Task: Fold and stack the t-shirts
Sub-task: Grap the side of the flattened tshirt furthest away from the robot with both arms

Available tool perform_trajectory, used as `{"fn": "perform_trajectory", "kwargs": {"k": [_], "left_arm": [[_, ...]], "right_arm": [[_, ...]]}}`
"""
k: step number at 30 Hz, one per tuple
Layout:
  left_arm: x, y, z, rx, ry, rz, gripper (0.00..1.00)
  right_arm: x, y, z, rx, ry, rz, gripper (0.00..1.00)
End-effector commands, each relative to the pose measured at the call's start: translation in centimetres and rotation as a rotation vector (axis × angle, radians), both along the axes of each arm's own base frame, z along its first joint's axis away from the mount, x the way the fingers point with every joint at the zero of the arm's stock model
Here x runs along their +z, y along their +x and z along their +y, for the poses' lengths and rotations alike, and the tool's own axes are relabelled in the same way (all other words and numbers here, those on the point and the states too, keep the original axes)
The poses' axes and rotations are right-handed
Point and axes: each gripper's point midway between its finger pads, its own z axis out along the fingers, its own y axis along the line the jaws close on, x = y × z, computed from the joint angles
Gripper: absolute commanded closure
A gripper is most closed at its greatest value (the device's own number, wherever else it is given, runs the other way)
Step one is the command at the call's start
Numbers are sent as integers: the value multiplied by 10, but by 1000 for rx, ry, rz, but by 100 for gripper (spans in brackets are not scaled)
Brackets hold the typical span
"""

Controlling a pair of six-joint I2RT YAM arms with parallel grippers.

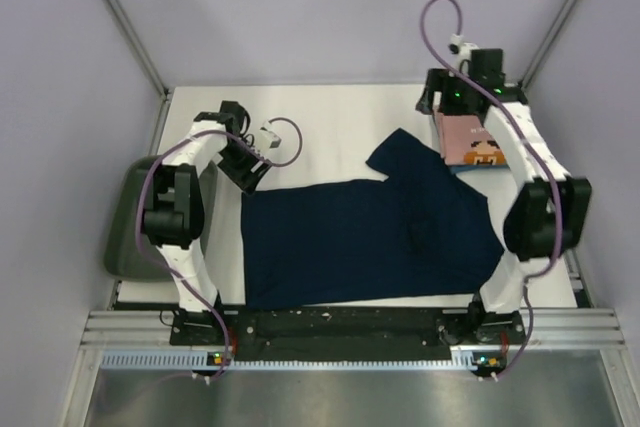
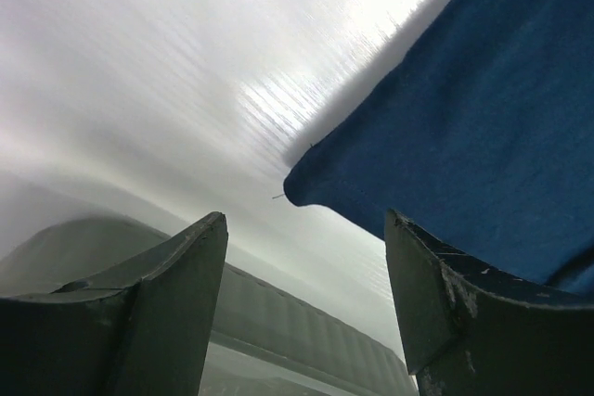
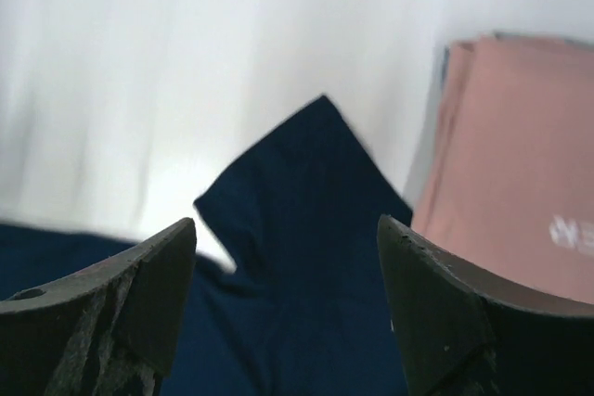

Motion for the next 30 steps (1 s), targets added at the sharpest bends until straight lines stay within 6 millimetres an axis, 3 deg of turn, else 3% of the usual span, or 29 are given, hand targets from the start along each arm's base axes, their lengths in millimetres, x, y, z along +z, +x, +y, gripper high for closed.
{"fn": "perform_trajectory", "kwargs": {"k": [1, 6, 10, 16, 21, 26, 28, 30], "left_arm": [[7, 18, -4, -8, -17, -45, 27], [-2, 17, -9, -8, -35, 4, 28], [-11, 13, -9, -10, -33, 39, 27], [-29, 7, -12, -24, -47, 107, 27], [-38, 2, -16, -23, -72, 155, 27], [-48, -5, -17, -36, -81, 184, 31], [-50, -6, -20, -41, -93, 192, 47], [-47, -7, -23, -46, -116, 190, 70]], "right_arm": [[-69, 46, 34, 175, -214, 134, 23], [-134, 90, 39, 178, -307, 231, 23], [-159, 106, 42, 195, -342, 260, 23], [-195, 87, 58, 284, -377, 347, 24], [-216, 76, 68, 314, -386, 399, 31], [-209, 74, 71, 317, -377, 393, 67], [-200, 74, 72, 316, -372, 380, 80], [-187, 73, 72, 311, -372, 361, 100]]}}
